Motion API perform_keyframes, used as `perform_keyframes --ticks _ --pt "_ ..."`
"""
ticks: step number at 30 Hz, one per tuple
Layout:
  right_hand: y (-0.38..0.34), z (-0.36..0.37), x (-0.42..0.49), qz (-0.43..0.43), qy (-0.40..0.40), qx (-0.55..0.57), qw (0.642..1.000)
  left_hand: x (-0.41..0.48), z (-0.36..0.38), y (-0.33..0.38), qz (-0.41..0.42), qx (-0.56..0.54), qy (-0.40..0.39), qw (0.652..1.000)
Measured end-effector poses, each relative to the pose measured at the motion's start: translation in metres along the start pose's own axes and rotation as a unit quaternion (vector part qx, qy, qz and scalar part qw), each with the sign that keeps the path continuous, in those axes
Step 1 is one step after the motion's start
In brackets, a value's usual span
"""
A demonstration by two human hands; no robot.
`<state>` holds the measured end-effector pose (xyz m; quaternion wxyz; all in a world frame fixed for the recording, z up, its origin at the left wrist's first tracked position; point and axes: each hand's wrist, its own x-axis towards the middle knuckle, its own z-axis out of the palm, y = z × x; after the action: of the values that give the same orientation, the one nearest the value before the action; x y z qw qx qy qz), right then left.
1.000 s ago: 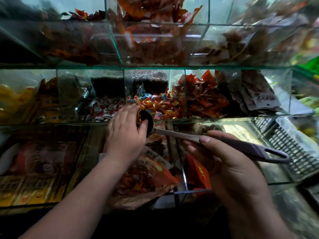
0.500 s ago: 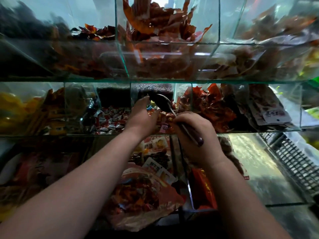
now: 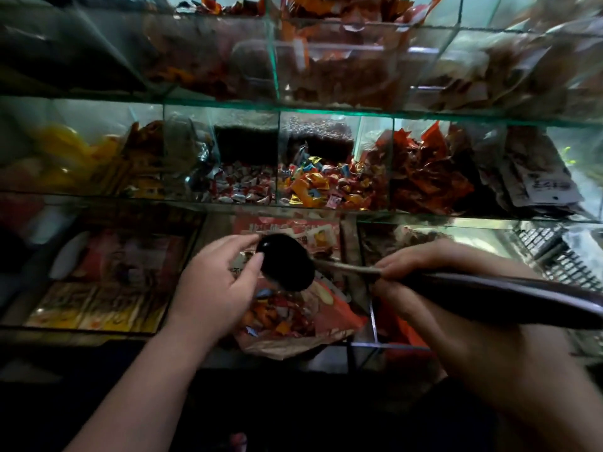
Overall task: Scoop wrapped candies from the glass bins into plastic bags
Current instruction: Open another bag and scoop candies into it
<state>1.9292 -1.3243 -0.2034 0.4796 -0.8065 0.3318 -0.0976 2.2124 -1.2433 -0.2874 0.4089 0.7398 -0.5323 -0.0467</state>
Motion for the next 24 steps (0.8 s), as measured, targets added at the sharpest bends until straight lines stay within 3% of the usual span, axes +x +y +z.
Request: perform_keyframes --ticks 1,3,9,14,18,21,24 --pt "-0.008 0.014 -0.007 -0.065 0.061 -0.067 0.994 -0.008 -0.003 -0.007 -0.015 0.028 0.006 0.999" --pt "-0.010 0.040 0.008 -0.117 0.191 -0.104 0.969 -0.020 -0.003 -0.019 -0.068 0.054 -0.004 0.996" --pt "0.037 0.117 0.079 -0.080 0.122 -0.143 0.979 -0.036 0.017 -0.042 -0.182 -0.005 0.007 0.983" --pt "0.068 0.136 0.098 0.027 0.090 -0.048 0.994 -0.040 0.020 -0.047 -0.182 -0.054 0.036 0.981" --pt "0.066 0.119 0.100 0.037 0.046 -0.061 0.996 -0.042 0.021 -0.050 -0.164 -0.047 0.041 0.984" --pt "0.068 0.132 0.108 0.110 0.142 0.051 0.982 -0.044 0.023 -0.047 -0.154 -0.057 0.035 0.986" --pt "0.072 0.135 0.109 0.217 0.246 0.256 0.909 -0.046 0.022 -0.045 -0.143 -0.049 0.035 0.988"
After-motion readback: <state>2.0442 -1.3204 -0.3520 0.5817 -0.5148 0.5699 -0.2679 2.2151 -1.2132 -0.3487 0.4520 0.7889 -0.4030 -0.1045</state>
